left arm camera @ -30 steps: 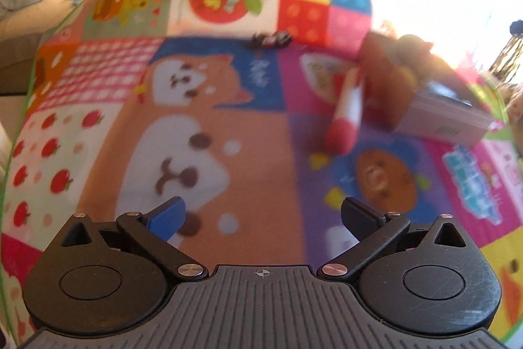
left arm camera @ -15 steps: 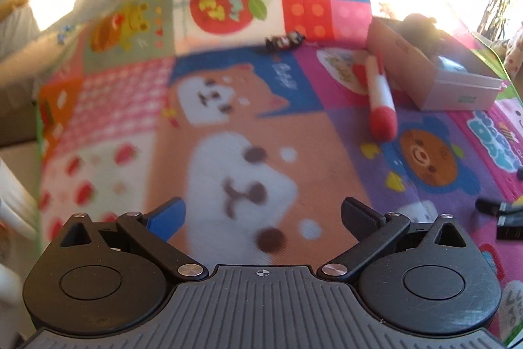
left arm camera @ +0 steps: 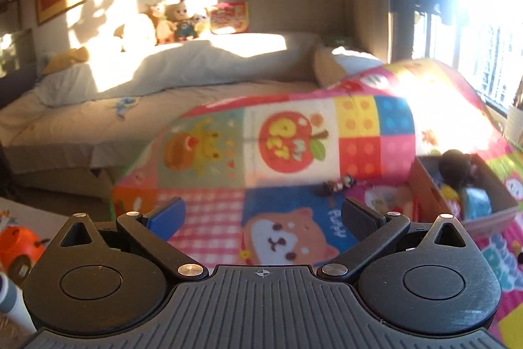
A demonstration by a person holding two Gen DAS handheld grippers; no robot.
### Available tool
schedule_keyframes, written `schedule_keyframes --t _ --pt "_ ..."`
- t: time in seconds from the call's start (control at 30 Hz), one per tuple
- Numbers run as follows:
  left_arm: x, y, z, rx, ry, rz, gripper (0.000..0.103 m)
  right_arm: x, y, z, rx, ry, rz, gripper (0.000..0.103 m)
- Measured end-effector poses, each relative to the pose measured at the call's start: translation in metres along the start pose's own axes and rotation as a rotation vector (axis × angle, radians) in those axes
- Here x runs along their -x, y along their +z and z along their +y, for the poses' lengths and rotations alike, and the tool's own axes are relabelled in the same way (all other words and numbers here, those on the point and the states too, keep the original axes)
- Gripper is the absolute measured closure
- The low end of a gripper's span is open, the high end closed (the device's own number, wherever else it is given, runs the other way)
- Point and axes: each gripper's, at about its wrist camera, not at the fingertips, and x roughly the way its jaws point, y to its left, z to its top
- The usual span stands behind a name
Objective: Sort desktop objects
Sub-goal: 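Swing both grippers away from the box toward the remaining toys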
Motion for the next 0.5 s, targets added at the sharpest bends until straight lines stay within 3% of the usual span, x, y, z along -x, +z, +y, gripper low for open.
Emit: schedule_keyframes --t 0.07,0.17,0.27,0.37,0.5 --pt "0.013 0.010 0.007 0.013 -0.030 0.017 0.000 0.006 0.005 -0.004 -0.033 0.013 0.004 0.004" --pt "0.043 0.026 0.017 0.011 -0.016 0.002 0.000 0.020 0.006 0.002 -0.047 0.044 0.022 0.004" --pt "0.086 0.052 0.031 0.026 -0.002 -0.035 0.000 0.048 0.012 0.007 -0.119 0.157 0.061 0.004" --pt "0.136 0.089 0.048 0.059 0.019 -0.095 0.000 0.089 0.030 0.012 -0.149 0.241 0.012 0.004" --pt "0.207 0.136 0.063 0.064 0.059 -0.181 0.000 0.146 0.078 0.003 -0.206 0.353 -0.074 0.003"
